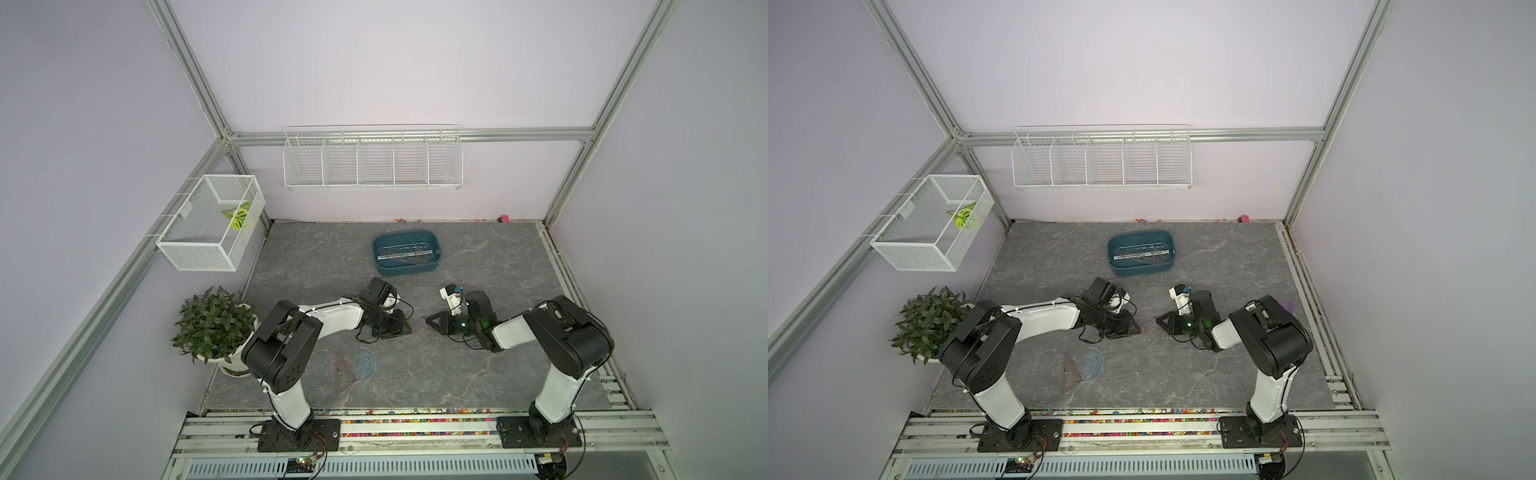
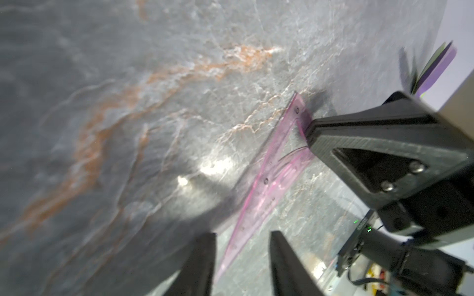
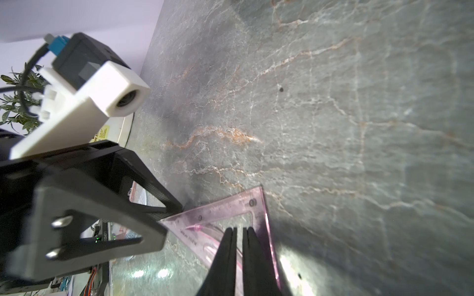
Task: Put the scattered rulers into the storage box
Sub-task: Adjust the ruler at the center of the board.
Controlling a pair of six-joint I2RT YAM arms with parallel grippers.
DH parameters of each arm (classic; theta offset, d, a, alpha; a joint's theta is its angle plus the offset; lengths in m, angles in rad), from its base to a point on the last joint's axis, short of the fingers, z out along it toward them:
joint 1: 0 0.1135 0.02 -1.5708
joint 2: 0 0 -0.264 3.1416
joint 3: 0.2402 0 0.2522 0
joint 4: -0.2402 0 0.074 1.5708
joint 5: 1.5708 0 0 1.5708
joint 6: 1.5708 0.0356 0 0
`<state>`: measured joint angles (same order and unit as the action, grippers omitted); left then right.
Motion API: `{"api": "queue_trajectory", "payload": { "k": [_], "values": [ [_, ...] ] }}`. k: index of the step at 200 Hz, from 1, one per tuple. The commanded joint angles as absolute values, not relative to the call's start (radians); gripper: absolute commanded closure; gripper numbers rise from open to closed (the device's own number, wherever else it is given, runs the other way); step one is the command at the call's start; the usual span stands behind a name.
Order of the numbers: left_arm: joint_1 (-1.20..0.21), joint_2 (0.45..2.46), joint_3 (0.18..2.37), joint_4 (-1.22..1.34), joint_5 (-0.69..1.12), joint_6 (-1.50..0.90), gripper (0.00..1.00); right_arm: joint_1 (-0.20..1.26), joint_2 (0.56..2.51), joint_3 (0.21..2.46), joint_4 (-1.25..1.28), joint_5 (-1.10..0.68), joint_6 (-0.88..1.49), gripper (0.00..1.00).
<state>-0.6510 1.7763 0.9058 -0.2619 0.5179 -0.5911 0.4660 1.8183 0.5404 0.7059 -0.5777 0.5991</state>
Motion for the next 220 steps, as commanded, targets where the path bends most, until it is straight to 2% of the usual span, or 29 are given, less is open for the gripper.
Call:
{"api": "queue_trajectory", "payload": {
  "k": [1, 23, 77, 85, 120, 143, 170, 190, 220],
  "values": [
    [-0.667, 1.902, 0.839, -0.413, 0.400, -0.565, 0.72, 0.463, 1.855, 0.486, 0.512, -0.537, 0.606, 0.86],
    [-0.667, 1.909, 0.837, -0.411, 0.407, -0.557, 0.83, 0.464, 1.851, 0.485, 0.508, -0.533, 0.605, 0.86],
    [-0.667, 1.890, 0.833, -0.406, 0.414, -0.549, 0.95, 0.464, 1.848, 0.494, 0.496, -0.536, 0.603, 0.86],
    [-0.667, 1.891, 0.833, -0.403, 0.415, -0.547, 1.00, 0.463, 1.851, 0.493, 0.499, -0.538, 0.604, 0.86],
    [-0.667, 1.873, 0.851, -0.427, 0.409, -0.532, 1.00, 0.463, 1.833, 0.494, 0.479, -0.529, 0.600, 0.86],
    [-0.667, 1.774, 0.829, -0.438, 0.395, -0.535, 0.78, 0.458, 1.820, 0.480, 0.463, -0.504, 0.606, 0.86],
    [-0.679, 1.660, 0.815, -0.489, 0.398, -0.526, 0.64, 0.446, 1.799, 0.453, 0.468, -0.496, 0.619, 0.87],
    [-0.717, 1.644, 0.823, -0.543, 0.334, -0.526, 0.59, 0.447, 1.773, 0.435, 0.466, -0.484, 0.626, 0.87],
    [-0.754, 1.705, 0.849, -0.520, 0.312, -0.546, 0.58, 0.447, 1.763, 0.423, 0.481, -0.498, 0.636, 0.87]
  ]
}}
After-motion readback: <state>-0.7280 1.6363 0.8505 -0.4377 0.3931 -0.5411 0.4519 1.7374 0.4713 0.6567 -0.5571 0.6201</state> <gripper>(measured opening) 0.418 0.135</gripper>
